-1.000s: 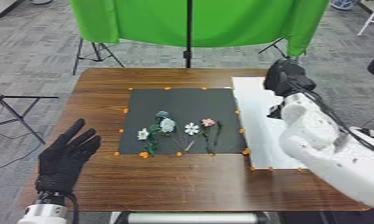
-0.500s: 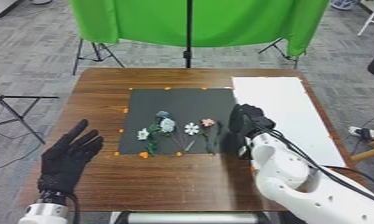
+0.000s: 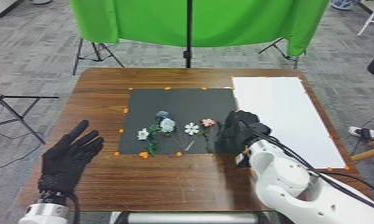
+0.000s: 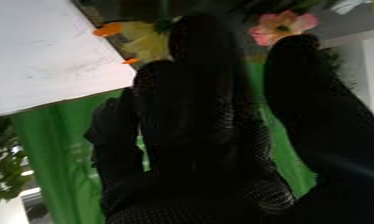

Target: Arrange flowers

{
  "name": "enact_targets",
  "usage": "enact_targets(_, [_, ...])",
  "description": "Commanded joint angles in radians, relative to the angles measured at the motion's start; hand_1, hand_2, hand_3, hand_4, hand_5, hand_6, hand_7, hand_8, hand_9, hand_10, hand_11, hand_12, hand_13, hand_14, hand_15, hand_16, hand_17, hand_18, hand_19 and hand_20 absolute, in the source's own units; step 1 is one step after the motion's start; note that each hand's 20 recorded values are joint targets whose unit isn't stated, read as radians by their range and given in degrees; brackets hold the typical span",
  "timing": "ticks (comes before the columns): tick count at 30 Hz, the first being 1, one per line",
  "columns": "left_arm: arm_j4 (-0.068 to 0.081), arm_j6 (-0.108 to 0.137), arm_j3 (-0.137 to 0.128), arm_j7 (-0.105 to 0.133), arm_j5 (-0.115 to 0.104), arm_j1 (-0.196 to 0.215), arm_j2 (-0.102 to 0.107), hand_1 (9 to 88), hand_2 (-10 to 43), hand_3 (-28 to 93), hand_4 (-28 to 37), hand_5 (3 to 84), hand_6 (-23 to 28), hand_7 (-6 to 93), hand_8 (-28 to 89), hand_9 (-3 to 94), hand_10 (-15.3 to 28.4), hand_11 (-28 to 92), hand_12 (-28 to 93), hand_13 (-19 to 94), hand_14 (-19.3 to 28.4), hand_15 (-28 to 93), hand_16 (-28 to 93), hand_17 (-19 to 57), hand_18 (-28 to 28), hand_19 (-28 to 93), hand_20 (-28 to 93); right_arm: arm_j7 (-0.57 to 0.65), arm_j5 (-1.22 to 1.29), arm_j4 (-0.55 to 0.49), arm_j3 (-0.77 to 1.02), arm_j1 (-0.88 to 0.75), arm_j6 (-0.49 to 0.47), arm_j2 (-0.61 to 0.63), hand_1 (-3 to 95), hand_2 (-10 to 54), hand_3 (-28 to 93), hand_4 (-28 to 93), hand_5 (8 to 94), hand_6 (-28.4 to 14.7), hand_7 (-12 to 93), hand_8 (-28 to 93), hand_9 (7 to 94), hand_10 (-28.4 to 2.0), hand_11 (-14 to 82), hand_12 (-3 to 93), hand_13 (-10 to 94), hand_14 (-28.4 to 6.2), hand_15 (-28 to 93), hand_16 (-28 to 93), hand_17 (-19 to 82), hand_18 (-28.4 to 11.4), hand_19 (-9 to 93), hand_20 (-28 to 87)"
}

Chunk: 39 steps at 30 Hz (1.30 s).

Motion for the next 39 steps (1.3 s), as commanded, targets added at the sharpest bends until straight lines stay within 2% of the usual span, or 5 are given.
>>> enact_targets(1, [0.005,-0.001,0.006,0.013,0.002,0.015,-0.001,23.1,5.0,81,-25.7,37.5,8.6,11.1,-9,34.9,20.6,23,12,22,27.9,51,-7,-8.4,28.4,50,31,-0.033,0.01,-0.037,0.028,-0.011,0.026,0.005,38.0,-9.5,76,-28,69.6,-0.2,14,-12,83.7,-10.6,37.6,19.3,70,-8.5,77,21,30,-24.5,89,50])
enact_targets(13, [0.004,0.018,0.02,0.039,-0.017,0.022,0.023,23.2,5.0,81,-25.7,37.8,8.8,10.8,-9,35.0,20.7,23,12,22,27.9,50,-7,-8.5,28.4,50,31,0.099,0.03,-0.035,0.144,-0.082,0.091,0.046,33.6,-9.1,76,-28,68.5,-0.8,13,-12,82.6,-11.6,38.5,18.6,69,-10.1,77,20,29,-25.7,89,51])
enact_targets(20, [0.008,0.022,0.024,0.053,-0.027,0.025,0.024,23.2,5.0,81,-25.8,37.9,8.8,10.8,-9,35.0,20.6,23,12,22,27.8,50,-7,-8.4,28.4,50,31,0.096,0.194,-0.052,0.327,-0.208,0.18,0.038,25.2,2.8,76,-27,66.5,-2.0,12,-11,78.8,-14.3,34.4,17.4,66,-12.8,75,19,26,-26.2,86,49])
enact_targets(26, [0.012,0.014,0.027,0.069,-0.025,0.021,0.021,22.0,5.2,81,-27.0,37.7,7.9,10.5,-9,35.0,20.1,22,11,22,27.9,50,-8,-8.5,28.4,49,30,-0.183,0.777,-0.128,0.657,-0.429,0.306,-0.027,19.4,6.7,76,-28,61.1,-1.9,12,-12,67.6,-18.1,24.8,14.5,54,-16.8,64,11,15,-26.2,67,36])
enact_targets(39, [0.024,0.019,0.066,0.098,-0.015,-0.008,0.038,20.5,5.3,81,-28.2,36.0,5.3,10.1,-10,33.2,17.7,18,10,22,26.4,44,-7,-10.0,28.2,47,22,-0.65,1.339,-0.101,0.834,-0.589,0.084,-0.179,14.8,8.6,77,-28,47.9,2.5,11,-12,49.5,-15.0,11.7,12.5,36,-19.9,36,11,2,-26.1,52,20])
